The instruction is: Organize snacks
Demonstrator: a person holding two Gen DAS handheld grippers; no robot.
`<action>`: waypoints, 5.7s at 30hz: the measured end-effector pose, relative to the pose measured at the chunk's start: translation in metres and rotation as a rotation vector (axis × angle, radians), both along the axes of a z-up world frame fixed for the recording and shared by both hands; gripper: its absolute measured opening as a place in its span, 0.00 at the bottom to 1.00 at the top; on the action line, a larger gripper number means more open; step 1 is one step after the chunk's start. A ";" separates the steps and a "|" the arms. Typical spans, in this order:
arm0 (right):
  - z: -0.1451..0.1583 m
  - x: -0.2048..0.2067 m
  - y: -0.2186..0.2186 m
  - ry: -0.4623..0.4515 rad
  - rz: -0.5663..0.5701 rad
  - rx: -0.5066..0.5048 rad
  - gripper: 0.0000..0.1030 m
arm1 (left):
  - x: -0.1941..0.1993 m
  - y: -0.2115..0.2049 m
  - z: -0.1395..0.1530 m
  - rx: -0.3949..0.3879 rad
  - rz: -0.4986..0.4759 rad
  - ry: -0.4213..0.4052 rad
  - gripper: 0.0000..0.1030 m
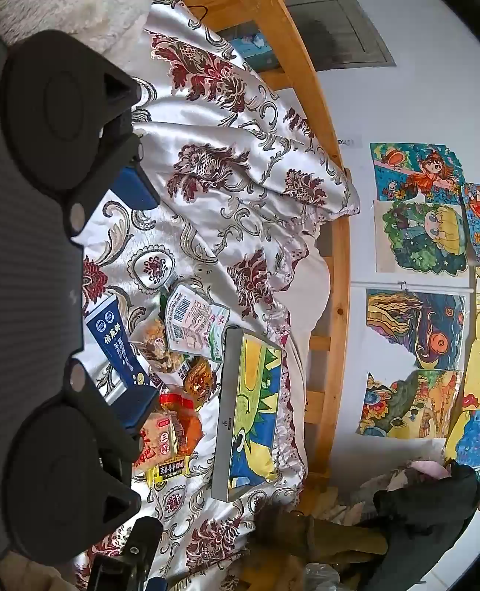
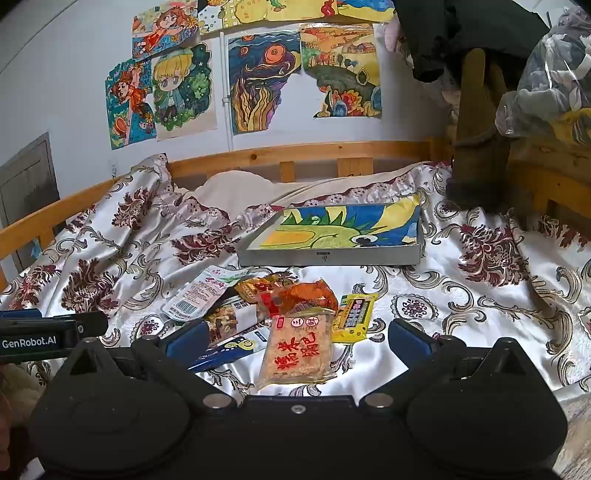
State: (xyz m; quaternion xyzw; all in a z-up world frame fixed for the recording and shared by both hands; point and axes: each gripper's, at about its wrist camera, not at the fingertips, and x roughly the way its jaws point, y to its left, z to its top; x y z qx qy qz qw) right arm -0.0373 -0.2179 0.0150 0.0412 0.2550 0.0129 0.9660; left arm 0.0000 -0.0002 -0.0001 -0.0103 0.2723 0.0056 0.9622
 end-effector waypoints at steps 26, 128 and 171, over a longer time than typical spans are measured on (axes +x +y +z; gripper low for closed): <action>-0.001 0.000 0.000 0.003 0.000 0.000 0.99 | 0.000 0.000 0.000 -0.007 0.000 0.001 1.00; -0.073 0.175 -0.016 0.485 0.103 0.051 0.98 | 0.159 -0.049 -0.076 0.205 -0.451 0.565 0.99; -0.082 0.170 -0.025 0.535 0.058 0.097 0.61 | 0.173 -0.051 -0.103 -0.078 -0.509 0.723 0.37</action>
